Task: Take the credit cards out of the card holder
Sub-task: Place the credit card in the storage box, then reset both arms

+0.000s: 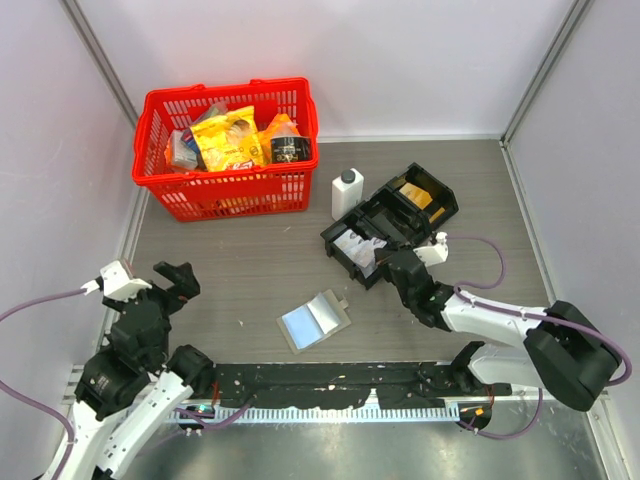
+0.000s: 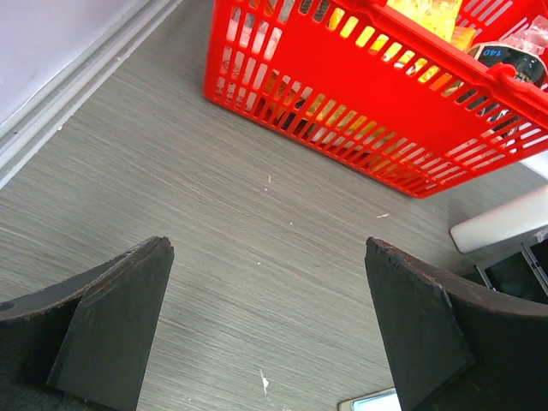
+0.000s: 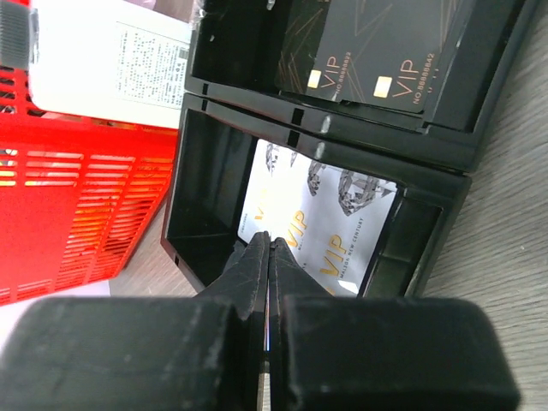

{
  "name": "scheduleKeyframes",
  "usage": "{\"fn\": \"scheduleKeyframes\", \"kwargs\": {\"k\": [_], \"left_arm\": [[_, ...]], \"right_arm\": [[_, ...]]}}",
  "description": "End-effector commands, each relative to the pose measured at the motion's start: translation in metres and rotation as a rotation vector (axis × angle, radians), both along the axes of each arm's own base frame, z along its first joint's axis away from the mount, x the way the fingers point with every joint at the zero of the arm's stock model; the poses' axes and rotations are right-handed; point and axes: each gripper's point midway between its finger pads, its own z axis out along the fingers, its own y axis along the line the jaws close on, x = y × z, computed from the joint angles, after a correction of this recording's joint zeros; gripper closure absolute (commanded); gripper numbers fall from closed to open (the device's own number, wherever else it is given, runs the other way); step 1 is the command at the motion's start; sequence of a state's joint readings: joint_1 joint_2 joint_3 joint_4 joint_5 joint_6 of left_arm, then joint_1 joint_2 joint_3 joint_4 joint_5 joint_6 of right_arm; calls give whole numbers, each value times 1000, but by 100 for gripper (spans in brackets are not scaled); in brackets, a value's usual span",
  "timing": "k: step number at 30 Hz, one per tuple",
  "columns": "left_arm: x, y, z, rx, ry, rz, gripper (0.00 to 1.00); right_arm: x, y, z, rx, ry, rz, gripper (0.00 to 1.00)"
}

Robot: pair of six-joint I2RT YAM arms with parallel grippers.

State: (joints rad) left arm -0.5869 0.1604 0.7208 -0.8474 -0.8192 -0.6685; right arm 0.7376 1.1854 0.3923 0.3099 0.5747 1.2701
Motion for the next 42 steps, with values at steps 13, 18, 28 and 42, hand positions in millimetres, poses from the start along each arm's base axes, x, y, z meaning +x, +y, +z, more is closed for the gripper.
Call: {"fn": "scheduleKeyframes", "kwargs": {"k": [13,18,28,42], "left_arm": [[9,-1,1,36,6,18,0],[9,-3,3,31,2,5,0],[4,-9,12,44,-15,-71,0],[-13,4,23,-9,-113,-53,0]], "right_arm": [[-1,1,-28,-13,103,-79,96],[-7,-4,-16,-45,92,-60,73],[-23,-42,30,-138,16,-99,43],[-87,-178,173,-520,-225,-271,23]]}}
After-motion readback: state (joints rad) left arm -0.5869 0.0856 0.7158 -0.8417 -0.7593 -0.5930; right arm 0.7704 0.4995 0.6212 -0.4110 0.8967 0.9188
